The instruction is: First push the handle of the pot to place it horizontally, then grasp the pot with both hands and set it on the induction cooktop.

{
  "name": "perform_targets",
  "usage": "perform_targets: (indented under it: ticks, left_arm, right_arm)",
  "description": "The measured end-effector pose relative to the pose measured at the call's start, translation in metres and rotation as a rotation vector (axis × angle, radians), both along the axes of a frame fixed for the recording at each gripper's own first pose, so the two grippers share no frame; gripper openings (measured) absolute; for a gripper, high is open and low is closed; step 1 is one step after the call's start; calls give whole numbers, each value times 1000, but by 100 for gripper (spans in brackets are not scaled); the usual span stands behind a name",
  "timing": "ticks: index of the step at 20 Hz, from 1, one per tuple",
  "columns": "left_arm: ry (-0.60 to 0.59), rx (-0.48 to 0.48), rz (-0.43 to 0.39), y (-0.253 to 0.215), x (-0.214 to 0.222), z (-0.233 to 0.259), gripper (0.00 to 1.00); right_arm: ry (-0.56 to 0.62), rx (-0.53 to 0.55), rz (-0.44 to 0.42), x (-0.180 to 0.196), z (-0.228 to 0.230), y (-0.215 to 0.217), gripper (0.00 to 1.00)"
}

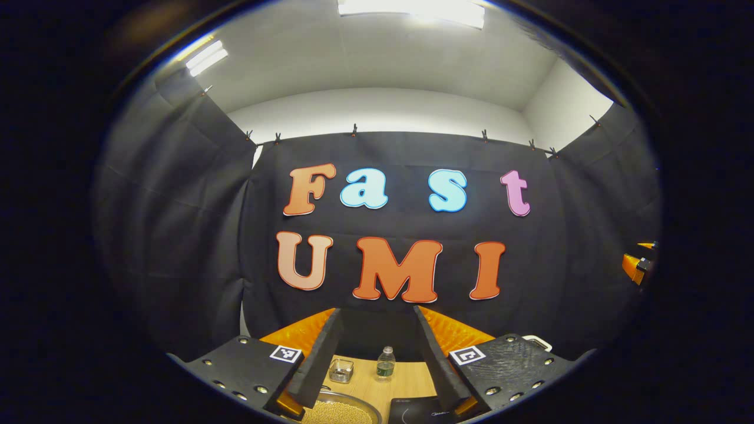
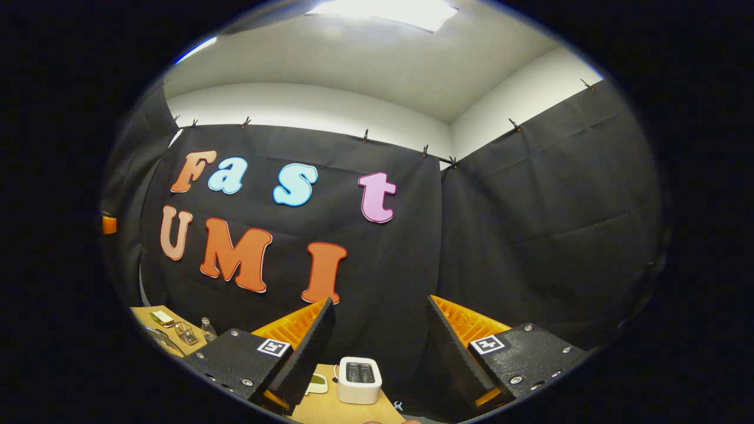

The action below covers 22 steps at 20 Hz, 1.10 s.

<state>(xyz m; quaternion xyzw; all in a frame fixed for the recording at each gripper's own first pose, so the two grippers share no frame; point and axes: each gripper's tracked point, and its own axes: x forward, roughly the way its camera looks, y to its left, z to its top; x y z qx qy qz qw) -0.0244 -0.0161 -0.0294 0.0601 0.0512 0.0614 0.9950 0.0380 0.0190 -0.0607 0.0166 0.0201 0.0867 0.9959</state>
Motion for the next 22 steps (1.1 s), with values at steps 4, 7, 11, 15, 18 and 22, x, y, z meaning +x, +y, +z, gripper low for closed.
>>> perform_targets:
  ticks: [4, 7, 11, 15, 18, 22]
  left_arm:
    - [173, 72, -32, 27, 7, -52, 65]
    - [364, 32, -152, 24, 7, -107, 30]
    - [622, -24, -233, 43, -13, -185, 3]
    - [852, -17, -302, 56, -53, -234, 1]
    - [1053, -23, -323, 72, -100, -266, 1]
    - [1218, 18, -317, 103, -142, -298, 2]
  right_arm:
    - [-3, -15, -16, -2, 2, 20, 96]
    - [-3, -19, -38, -9, 4, 39, 96]
    - [66, -32, -51, -19, -12, 57, 95]
    - [111, -41, -70, -23, -20, 61, 92]
    - [126, -50, -101, -24, -23, 54, 95]
    - [135, -64, -123, -27, -26, 50, 95]
